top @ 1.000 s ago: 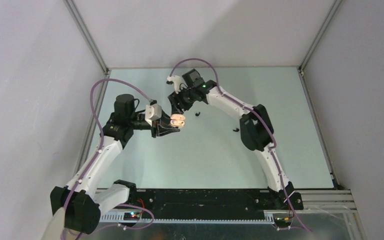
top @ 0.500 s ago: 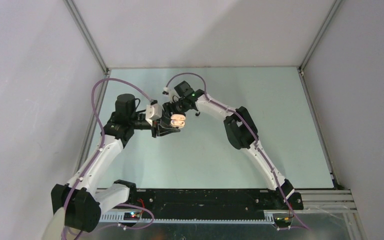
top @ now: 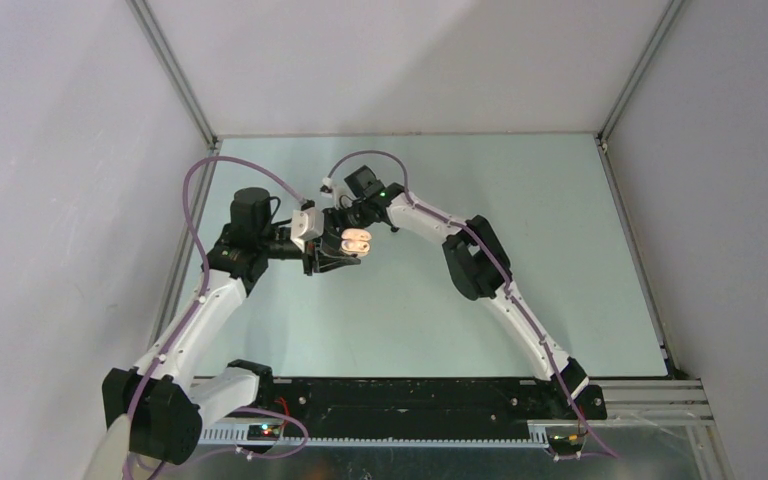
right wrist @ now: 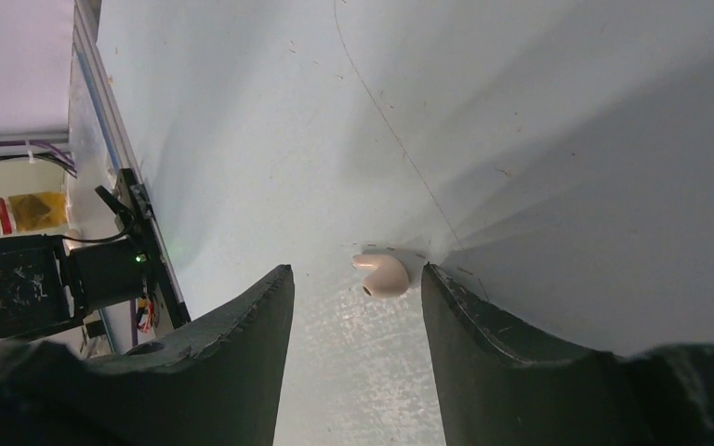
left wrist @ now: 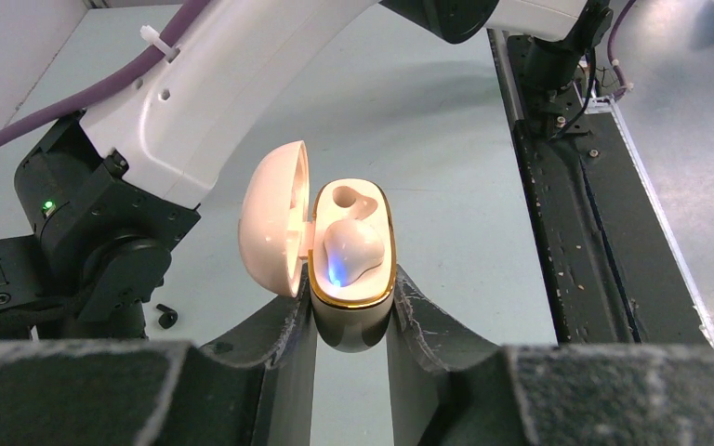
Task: Insert the wireless bluetooth earbuds into the charging case
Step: Pick up the earbud from the center of the board.
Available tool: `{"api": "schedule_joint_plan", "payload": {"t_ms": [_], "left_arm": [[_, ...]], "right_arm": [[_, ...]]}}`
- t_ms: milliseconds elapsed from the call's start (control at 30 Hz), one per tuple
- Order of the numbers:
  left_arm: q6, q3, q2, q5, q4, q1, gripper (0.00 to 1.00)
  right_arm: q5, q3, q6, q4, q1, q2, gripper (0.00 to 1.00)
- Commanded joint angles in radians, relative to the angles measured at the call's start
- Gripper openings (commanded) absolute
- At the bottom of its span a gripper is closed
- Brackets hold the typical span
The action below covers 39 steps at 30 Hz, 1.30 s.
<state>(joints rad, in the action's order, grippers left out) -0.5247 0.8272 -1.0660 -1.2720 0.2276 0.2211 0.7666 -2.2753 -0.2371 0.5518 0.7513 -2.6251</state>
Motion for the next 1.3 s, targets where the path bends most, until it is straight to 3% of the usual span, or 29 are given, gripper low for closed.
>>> {"api": "schedule_joint_plan", "payload": {"t_ms": [0, 233, 367, 633, 833, 1033, 1267], "left_arm": [[-0.023, 0.033, 0.009, -0.041, -0.014, -0.008, 0.00], [-0.023, 0.029, 0.006, -0.043, -0.018, -0.009, 0.00], [-0.024, 0.028, 0.003, -0.043, -0.019, -0.007, 0.00], [-0.024, 0.027, 0.001, -0.044, -0.021, -0.007, 0.00], [-0.023, 0.027, 0.001, -0.045, -0.020, -0.007, 0.00], [-0.023, 0.023, 0.003, -0.044, -0.025, -0.007, 0.00], [-0.020, 0.022, 0.007, -0.043, -0.026, -0.008, 0.00]], "right_arm": [[-0.007, -0.040, -0.012, -0.001, 0.014, -0.054, 0.58], [-0.013, -0.083, -0.011, 0.006, 0.019, -0.085, 0.58], [-0.002, -0.065, -0.003, 0.018, 0.014, -0.073, 0.52], [0.024, 0.137, 0.016, -0.049, -0.011, 0.028, 0.51], [0.012, 0.164, 0.019, -0.051, -0.011, 0.047, 0.51], [-0.080, 0.201, 0.064, -0.046, 0.010, 0.082, 0.58], [-0.216, 0.205, 0.105, -0.014, 0.043, 0.098, 0.56]]}}
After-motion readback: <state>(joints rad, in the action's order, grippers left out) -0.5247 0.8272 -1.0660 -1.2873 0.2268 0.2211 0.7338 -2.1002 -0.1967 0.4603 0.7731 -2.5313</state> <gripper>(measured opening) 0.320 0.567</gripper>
